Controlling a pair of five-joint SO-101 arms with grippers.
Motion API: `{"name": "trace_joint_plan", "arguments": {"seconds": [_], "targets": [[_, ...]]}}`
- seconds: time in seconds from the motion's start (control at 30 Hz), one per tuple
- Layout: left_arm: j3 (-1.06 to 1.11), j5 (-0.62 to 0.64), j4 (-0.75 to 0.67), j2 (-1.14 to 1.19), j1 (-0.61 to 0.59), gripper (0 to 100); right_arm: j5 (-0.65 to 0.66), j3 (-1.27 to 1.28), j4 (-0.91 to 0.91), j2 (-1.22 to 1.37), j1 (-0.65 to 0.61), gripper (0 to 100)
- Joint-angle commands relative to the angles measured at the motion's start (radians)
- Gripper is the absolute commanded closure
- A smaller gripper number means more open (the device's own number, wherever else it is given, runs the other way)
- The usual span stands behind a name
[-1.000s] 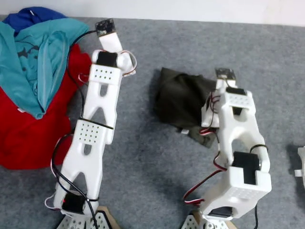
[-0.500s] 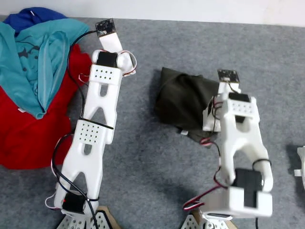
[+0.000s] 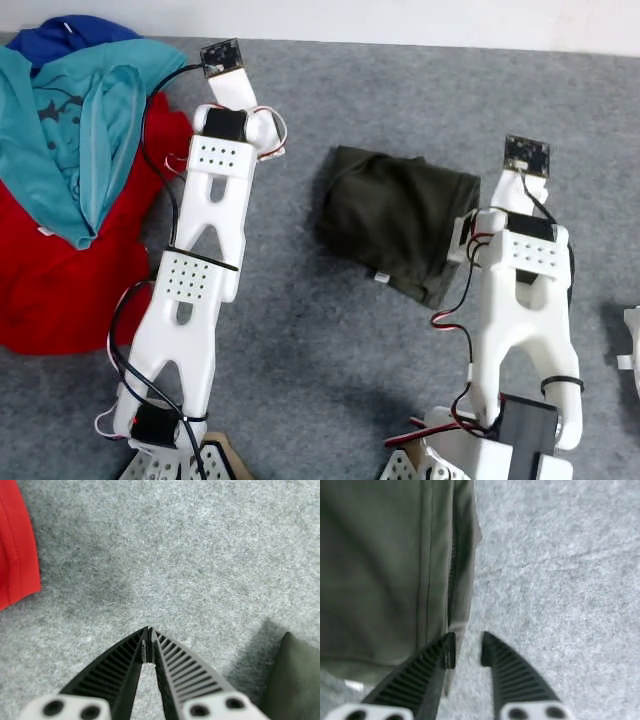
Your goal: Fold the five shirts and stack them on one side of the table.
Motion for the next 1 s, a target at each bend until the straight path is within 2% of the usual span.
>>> {"name": "trace_joint_plan", "arguments": {"seconds": [0.0, 0.17, 0.47, 0.67, 0.97], "targets": [[-0.028, 0.006, -0.015, -0.016, -0.004, 99, -0.081, -0.027, -0.084, -0.042, -0.025, 86.4], [-0.027, 0.006, -0.015, -0.007, -0.004, 99, -0.176, -0.016, -0.259, -0.042, -0.039, 86.4], [-0.036, 0.005, -0.044, 0.064, 0.028, 99, -0.184, -0.031, -0.286, 0.143, -0.018, 85.4], [-0.036, 0.005, -0.051, 0.079, 0.021, 99, -0.184, -0.131, -0.283, 0.266, -0.016, 79.1], [-0.036, 0.005, -0.051, 0.082, 0.024, 99, -0.183, -0.150, -0.285, 0.288, -0.031, 79.1]]}}
